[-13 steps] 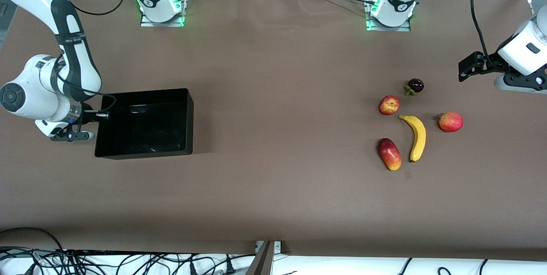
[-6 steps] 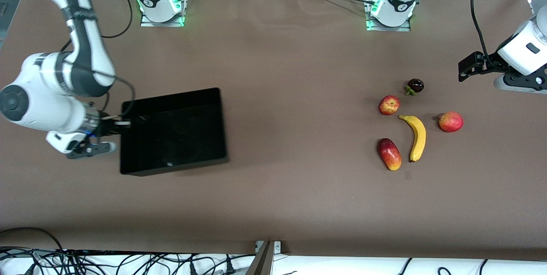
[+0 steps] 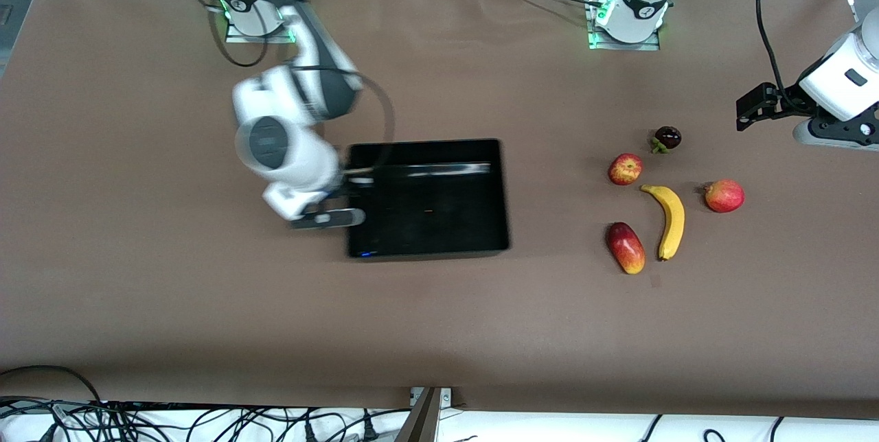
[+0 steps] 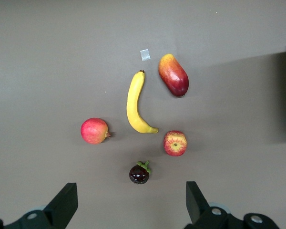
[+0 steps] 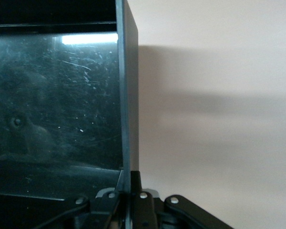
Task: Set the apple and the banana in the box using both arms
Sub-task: 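Slide the black box with the right gripper toward the fruit, then release the box with the right gripper while the left gripper reaches the apple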
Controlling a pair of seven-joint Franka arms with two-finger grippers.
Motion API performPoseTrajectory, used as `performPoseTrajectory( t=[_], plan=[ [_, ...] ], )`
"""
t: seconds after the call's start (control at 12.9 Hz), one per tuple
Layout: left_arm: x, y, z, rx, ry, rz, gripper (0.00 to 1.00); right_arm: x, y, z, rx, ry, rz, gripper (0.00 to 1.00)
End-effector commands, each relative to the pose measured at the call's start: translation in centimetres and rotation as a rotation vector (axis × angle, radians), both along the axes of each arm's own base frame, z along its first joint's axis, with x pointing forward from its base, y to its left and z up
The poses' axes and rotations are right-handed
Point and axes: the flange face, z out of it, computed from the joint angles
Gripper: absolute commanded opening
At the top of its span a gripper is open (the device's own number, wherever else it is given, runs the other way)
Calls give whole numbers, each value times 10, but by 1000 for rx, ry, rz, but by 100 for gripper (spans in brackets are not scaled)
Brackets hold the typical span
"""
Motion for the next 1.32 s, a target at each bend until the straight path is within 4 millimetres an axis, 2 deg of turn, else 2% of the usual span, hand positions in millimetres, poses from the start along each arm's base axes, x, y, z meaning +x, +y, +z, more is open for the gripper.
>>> performPoseTrajectory(
  t=[0.0, 0.08, 0.23, 0.39, 0.47, 0.62, 0.85, 0.93, 1.01, 1.09, 1.24],
  plan=[
    [-2, -2, 3, -28, 5, -7, 100, -5, 87, -18, 48, -2, -72, 0],
    [-2, -2, 3, -28, 5, -7, 100, -18, 118, -26, 58, -18, -87, 0],
    [-2, -2, 3, -29, 5, -7, 100, -43, 157, -40, 78, -47, -91, 0],
    [-3, -6, 1, -27, 15, -15, 100, -65, 184, -46, 99, -68, -101, 0],
    [-2, -7, -13, -26, 75, -15, 100, -76, 195, -53, 100, -75, -95, 0],
    [-2, -17, -39, -23, 174, -44, 100, -80, 199, -60, 98, -87, -95, 0],
    [17, -24, -107, -22, 291, -53, 100, -77, 194, -73, 68, -101, -74, 0],
    [21, -26, -118, -23, 299, -55, 100, -76, 193, -74, 64, -104, -72, 14],
    [24, -27, -127, -26, 307, -72, 100, -73, 190, -75, 62, -104, -74, 40],
    [25, -27, -135, -44, 325, -154, 100, -72, 189, -73, 59, -110, -70, 99],
    [18, -33, -153, -131, 358, -345, 100, -69, 188, -63, 63, -116, -68, 100]
  ],
)
